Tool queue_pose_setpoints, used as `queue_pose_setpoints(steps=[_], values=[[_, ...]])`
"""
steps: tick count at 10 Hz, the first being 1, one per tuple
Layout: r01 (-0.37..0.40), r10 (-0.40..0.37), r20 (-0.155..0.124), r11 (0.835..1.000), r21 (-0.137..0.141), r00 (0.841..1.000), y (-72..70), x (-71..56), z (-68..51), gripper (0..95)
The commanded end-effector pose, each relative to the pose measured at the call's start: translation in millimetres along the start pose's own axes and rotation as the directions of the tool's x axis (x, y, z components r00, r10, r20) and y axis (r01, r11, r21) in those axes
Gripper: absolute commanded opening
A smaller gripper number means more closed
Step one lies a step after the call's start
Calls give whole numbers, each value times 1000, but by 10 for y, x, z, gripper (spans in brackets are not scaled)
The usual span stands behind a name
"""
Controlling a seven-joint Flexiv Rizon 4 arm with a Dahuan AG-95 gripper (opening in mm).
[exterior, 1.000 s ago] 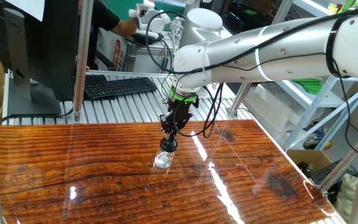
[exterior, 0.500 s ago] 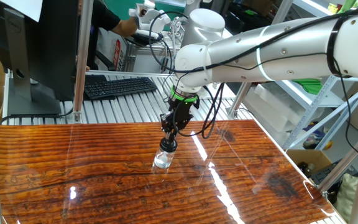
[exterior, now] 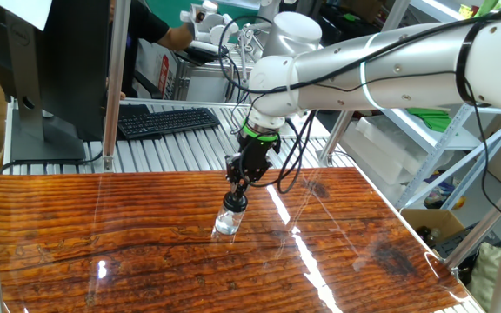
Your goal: Screw the lid onto the jar
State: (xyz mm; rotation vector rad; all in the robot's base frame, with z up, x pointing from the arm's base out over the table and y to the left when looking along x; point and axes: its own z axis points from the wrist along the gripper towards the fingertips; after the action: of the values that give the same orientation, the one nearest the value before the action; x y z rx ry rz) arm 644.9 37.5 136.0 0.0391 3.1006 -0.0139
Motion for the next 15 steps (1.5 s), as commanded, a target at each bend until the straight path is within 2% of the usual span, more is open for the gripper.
queue_pose_setpoints(steps=[1,8,10,15], values=[[-72,72,-5,997,-36,997,13,6,21,0],[-203,203,-6,976,-76,979,18,-8,39,0],[-233,233,-10,968,-96,972,22,-13,47,0],[-230,230,-14,969,-91,973,25,-16,51,0]])
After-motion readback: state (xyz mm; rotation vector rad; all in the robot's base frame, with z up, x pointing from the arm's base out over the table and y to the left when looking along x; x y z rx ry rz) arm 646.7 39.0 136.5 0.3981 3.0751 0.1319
